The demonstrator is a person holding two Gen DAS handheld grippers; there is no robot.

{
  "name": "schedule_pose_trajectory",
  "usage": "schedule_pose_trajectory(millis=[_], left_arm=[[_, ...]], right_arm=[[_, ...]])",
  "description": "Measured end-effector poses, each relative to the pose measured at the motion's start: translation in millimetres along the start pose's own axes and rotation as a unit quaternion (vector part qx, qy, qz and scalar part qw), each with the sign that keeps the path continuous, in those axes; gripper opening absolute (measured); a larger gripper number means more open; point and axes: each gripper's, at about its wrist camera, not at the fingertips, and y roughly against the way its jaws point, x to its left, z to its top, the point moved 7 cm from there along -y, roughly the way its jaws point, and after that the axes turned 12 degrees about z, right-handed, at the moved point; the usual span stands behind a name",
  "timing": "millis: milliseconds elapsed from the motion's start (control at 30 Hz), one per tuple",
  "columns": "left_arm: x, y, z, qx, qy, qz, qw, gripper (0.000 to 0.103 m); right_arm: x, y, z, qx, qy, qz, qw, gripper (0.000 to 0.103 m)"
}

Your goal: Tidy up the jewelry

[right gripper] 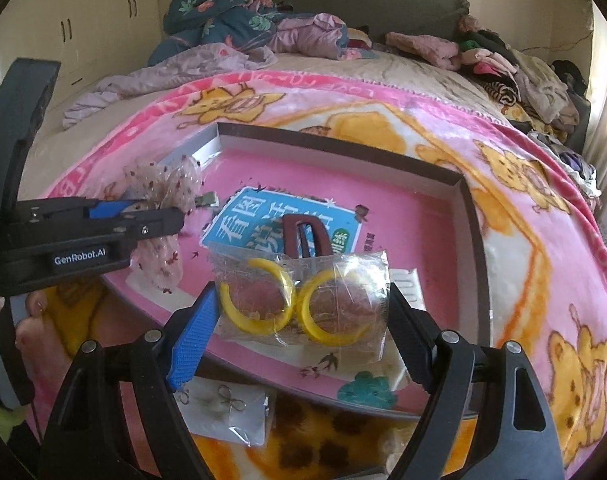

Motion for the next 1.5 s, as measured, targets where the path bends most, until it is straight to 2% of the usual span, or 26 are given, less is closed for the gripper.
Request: schedule_pose_trajectory(millis=[100, 167, 300, 767, 1133, 1500], left_arm=[[0, 0, 0, 0.000, -0.001, 0.000, 1.0000, 0.035], [0, 0, 0, 0.000, 0.000, -0.001, 1.0000, 0.035], [1, 0, 0, 0.001, -0.002, -0.001, 1.0000, 0.036], [-16, 17, 4, -0.010, -0.011, 0.000, 0.9999, 0.065], [-28, 49, 2, -0.032, -0.014, -0.003, 0.9994, 0.080], [-37, 78, -6, -0.050, -0.018, -0.006, 0.9986, 0.083]], right_arm=[[1, -3, -2, 0.003, 0.000, 0.001, 1.000, 0.083], [2, -2, -2, -0.001, -0.002, 0.004, 1.000, 0.089], [1, 4, -3, -0.006, -0.007, 0.004, 1.000, 0.089], [-12, 47, -17, -0.032, -0.038, 0.002, 0.999, 0.092], [-22, 79, -34, -0.049, -0.056, -0.006, 0.997, 0.092], [-26, 113, -46, -0.068, -0.058, -0.015, 0.996, 0.092]])
